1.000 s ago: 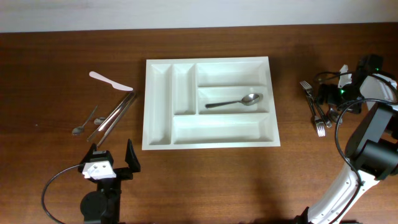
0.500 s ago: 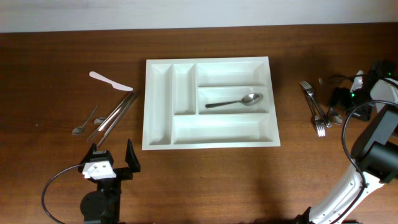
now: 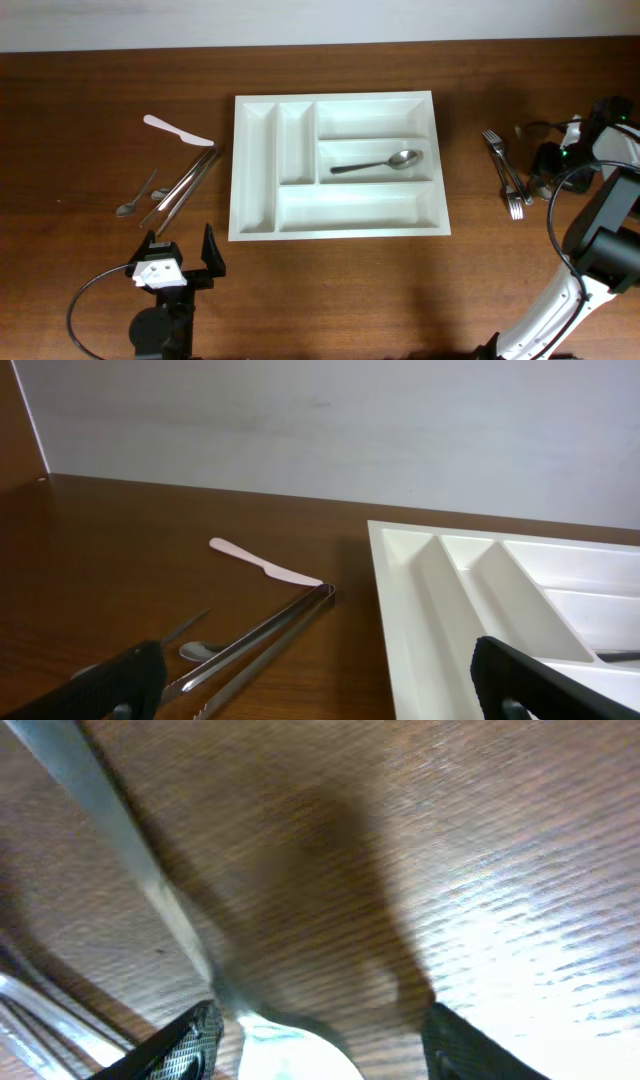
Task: Pack container
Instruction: 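Close the right gripper on a second metal spoon and lift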
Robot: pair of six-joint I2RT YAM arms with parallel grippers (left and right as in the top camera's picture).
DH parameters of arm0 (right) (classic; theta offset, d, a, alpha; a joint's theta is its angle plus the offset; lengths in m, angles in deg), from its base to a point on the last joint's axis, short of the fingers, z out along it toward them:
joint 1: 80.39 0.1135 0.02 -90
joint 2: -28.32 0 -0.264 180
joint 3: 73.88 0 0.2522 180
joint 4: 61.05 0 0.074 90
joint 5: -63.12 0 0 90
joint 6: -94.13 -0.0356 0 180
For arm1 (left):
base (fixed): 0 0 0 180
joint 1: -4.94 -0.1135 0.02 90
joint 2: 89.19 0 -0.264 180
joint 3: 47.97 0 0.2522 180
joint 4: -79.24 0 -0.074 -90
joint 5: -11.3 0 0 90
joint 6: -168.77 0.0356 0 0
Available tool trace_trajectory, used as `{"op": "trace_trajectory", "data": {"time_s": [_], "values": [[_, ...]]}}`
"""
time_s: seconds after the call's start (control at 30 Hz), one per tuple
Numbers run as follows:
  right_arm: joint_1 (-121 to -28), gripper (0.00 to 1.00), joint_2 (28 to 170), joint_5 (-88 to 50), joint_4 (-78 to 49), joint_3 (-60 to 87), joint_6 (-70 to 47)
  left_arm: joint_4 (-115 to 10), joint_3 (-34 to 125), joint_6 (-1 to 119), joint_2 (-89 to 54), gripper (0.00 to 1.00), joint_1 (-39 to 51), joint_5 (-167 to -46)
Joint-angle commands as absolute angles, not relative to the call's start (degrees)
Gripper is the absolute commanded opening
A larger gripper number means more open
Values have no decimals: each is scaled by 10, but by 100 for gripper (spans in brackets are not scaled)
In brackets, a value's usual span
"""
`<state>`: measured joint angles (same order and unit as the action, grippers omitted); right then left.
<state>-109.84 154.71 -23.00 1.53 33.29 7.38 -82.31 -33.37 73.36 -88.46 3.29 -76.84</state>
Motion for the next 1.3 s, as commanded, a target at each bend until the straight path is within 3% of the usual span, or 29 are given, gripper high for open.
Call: {"op": "trace_trajectory", "data": {"time_s": [0.0,0.63,0.7,1.27], "values": [[-1070,59,1573,-211,14,300,70,-823,-337,731,-888,99,30,-775],[-1041,13,1573,-211,3,276,66,-823,-337,731,-888,99,30,-775],[-1041,4,1573,-211,2,276,66,-823,-337,731,-888,99,30,-775],[-1041,4,1573,-196,13,328,66,-823,-337,731,-888,99,30,-775]]}}
